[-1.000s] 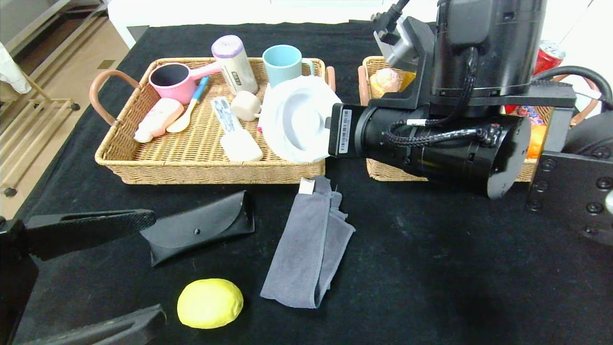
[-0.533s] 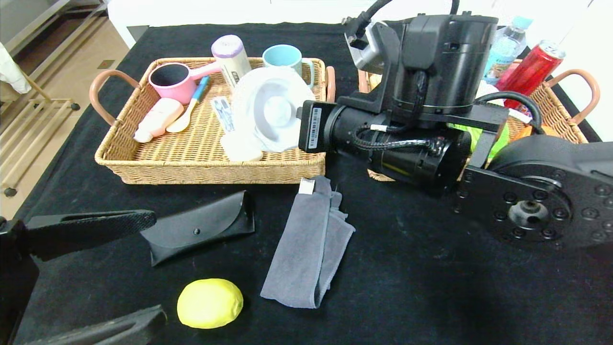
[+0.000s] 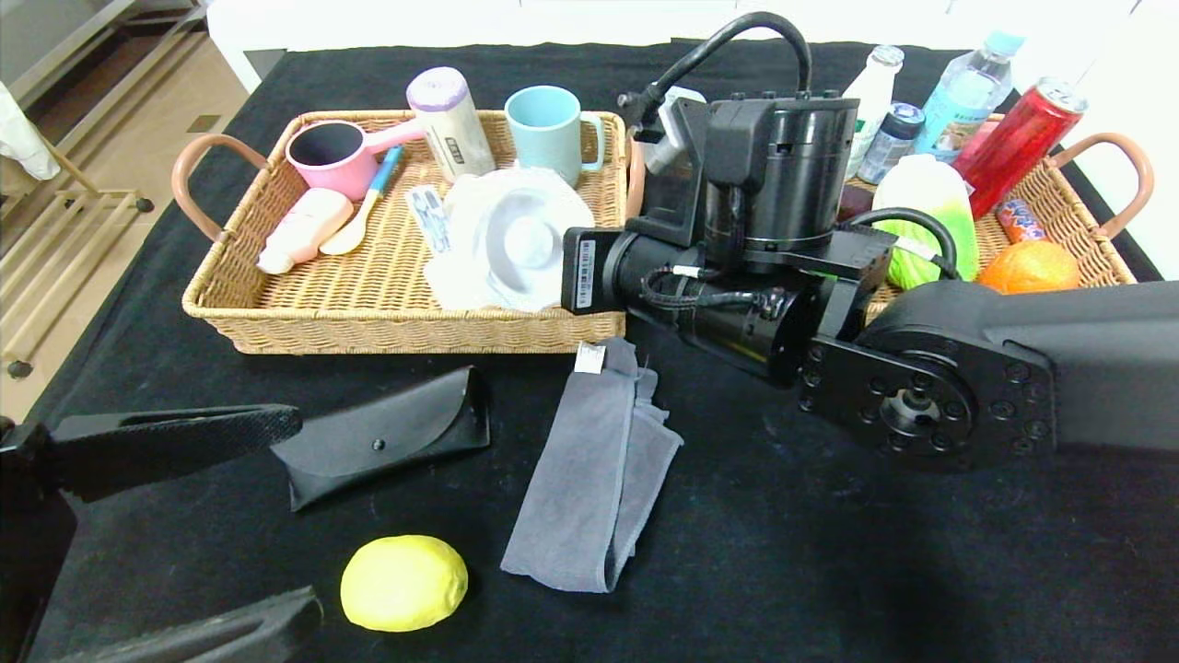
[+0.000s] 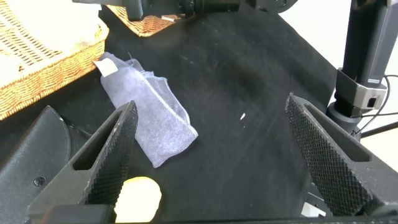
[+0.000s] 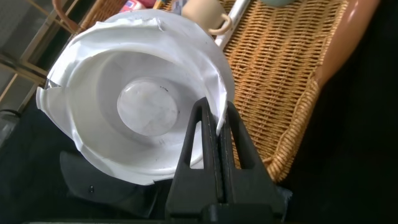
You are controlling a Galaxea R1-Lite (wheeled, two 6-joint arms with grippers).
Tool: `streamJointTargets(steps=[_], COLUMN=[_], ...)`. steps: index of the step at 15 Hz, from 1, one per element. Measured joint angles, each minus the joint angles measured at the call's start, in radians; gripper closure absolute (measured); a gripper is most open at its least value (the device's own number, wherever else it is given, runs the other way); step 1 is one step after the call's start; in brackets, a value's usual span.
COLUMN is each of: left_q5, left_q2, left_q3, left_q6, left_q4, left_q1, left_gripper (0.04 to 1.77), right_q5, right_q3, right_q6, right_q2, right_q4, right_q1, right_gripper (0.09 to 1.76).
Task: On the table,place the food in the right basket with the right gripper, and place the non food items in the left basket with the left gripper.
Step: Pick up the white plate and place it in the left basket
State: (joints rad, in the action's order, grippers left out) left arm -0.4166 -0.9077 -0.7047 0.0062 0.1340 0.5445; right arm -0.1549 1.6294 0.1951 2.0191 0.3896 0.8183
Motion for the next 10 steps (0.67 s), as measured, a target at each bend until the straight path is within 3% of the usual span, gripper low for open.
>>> streamJointTargets(steps=[8, 9, 10], left_q5=[0.0, 0.0, 0.0], left_q2=[-0.002, -0.003, -0.003], left_q3=[0.002, 0.002, 0.002], left_q6=[0.0, 0.0, 0.0], left_q4=[-0.001, -0.001, -0.001], left_q1=[0.001, 0.001, 0.001], left_gripper=[0.09, 0.09, 0.09], right_q5=[0.0, 0.0, 0.0], right_q3=[0.036, 0.037, 0.039], right_q6=[0.002, 0.002, 0.003], right_q2=[0.019, 0.021, 0.022], right_q4=[0.003, 0.003, 0.003], right_q1=[-0.012, -0.013, -0.013], right_gripper=[1.72, 1.69, 1.5])
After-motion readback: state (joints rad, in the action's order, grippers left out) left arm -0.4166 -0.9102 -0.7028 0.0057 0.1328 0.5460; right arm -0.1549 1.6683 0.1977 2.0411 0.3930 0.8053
